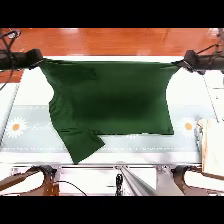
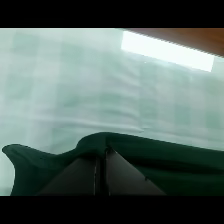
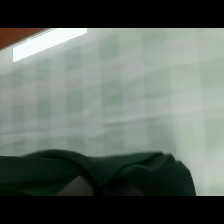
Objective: Fold the shirts.
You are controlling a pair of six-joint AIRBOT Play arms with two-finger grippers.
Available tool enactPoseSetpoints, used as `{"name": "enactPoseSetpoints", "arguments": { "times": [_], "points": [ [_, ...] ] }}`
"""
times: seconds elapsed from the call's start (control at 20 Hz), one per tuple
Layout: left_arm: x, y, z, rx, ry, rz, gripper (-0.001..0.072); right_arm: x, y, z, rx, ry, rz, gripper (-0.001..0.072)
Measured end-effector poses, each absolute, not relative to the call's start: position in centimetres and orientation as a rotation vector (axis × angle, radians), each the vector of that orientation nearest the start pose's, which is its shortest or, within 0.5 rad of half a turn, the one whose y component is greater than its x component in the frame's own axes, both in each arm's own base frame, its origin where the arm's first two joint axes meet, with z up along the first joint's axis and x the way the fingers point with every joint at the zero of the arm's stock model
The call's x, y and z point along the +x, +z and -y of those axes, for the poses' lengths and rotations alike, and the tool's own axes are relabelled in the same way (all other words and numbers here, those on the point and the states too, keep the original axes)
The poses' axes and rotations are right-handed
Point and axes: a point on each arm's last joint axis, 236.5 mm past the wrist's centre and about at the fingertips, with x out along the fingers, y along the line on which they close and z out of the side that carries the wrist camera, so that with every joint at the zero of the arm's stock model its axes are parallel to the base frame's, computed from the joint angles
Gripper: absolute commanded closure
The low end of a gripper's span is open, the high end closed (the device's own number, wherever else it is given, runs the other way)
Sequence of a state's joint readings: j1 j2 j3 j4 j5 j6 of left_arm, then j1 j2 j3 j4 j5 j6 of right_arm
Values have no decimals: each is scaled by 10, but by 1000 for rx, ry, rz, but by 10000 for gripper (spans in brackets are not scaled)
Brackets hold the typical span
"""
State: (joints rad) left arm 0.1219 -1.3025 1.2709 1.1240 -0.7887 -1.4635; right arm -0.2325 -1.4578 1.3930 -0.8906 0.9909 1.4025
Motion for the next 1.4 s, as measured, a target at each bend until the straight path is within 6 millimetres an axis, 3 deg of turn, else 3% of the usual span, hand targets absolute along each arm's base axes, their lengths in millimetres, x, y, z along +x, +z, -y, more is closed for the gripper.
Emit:
{"name": "enactPoseSetpoints", "arguments": {
  "times": [0.2,0.45,0.6,0.7,0.95,1.0,1.05,1.1,1.15,1.3,1.4],
  "points": [
    [506,54,25,-442,-110,-865,686,531,46,-5,644,179,-950,686],
    [504,10,39,-490,-133,-981,686,535,15,-8,672,191,-1030,685],
    [493,5,42,-494,-161,-1046,686,522,10,-13,626,245,-1086,685],
    [475,-3,46,-463,-213,-1134,685,505,3,-17,563,288,-1156,685],
    [424,-43,53,-409,-299,-1372,685,466,-33,-23,440,305,-1332,684],
    [417,-48,53,-407,-307,-1400,675,462,-38,-21,434,289,-1356,645],
    [412,-52,55,-406,-316,-1424,506,459,-42,-20,440,270,-1374,338],
    [407,-53,56,-406,-324,-1443,100,456,-45,-19,445,257,-1391,87],
    [403,-54,56,-402,-331,-1462,1,453,-47,-19,456,243,-1408,82],
    [387,-50,51,-388,-336,-1530,1,435,-43,-14,453,220,-1473,82],
    [372,-44,45,-401,-321,-1566,1,417,-33,2,413,187,-1513,83]
  ]
}}
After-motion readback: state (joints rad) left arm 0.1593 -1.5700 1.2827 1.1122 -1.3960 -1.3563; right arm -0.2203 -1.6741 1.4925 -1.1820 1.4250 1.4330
